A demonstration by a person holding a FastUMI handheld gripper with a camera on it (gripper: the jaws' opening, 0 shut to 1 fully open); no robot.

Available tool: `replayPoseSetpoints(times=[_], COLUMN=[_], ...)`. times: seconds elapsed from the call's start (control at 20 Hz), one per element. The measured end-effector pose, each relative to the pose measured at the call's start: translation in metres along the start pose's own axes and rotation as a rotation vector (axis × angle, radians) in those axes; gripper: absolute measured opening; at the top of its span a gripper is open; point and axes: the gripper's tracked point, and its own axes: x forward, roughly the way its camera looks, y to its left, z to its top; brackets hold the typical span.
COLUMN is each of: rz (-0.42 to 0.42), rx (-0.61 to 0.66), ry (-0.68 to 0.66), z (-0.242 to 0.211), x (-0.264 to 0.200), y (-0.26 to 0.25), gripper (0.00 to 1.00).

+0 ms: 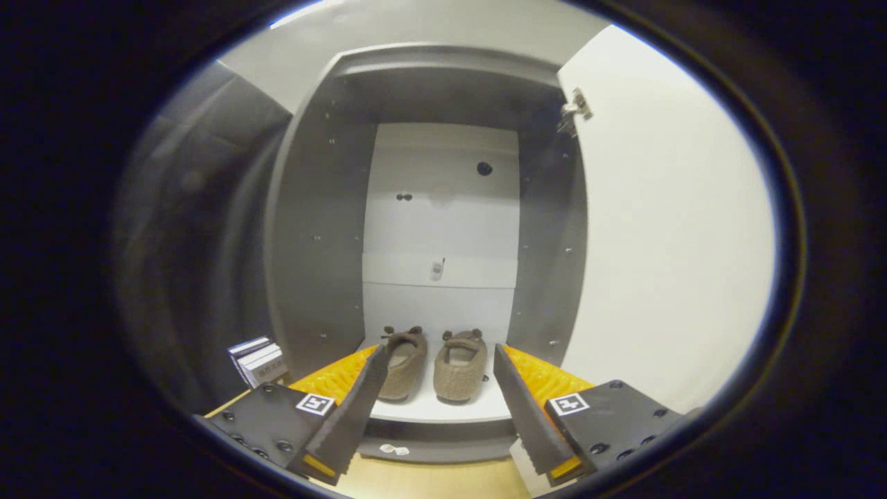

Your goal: Open the shoe cabinet door, grab the shoes and put them into the shoe cabinet, then close the shoe cabinet door.

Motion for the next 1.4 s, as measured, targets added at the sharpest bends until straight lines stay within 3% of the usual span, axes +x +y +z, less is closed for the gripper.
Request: replayPoseSetpoints(times=[0.35,0.7,0.9,1.1,1.4], rz=[-0.053,-0.202,-0.346,-0.507,-0.630], rx=[-0.055,-0.013,-0.029,-0.035,-0.023], ry=[-0.065,-0.079,-0.103,-0.112,-0.101], z=[0.038,0.056,0.060,0.060,0.041], x=[-0.110,-0.205,-0.248,-0.280,-0.284], y=[-0.039,-0.111,-0.162,-0.219,-0.264], gripper=[0.96,0.96,0.96,0.96,0.95])
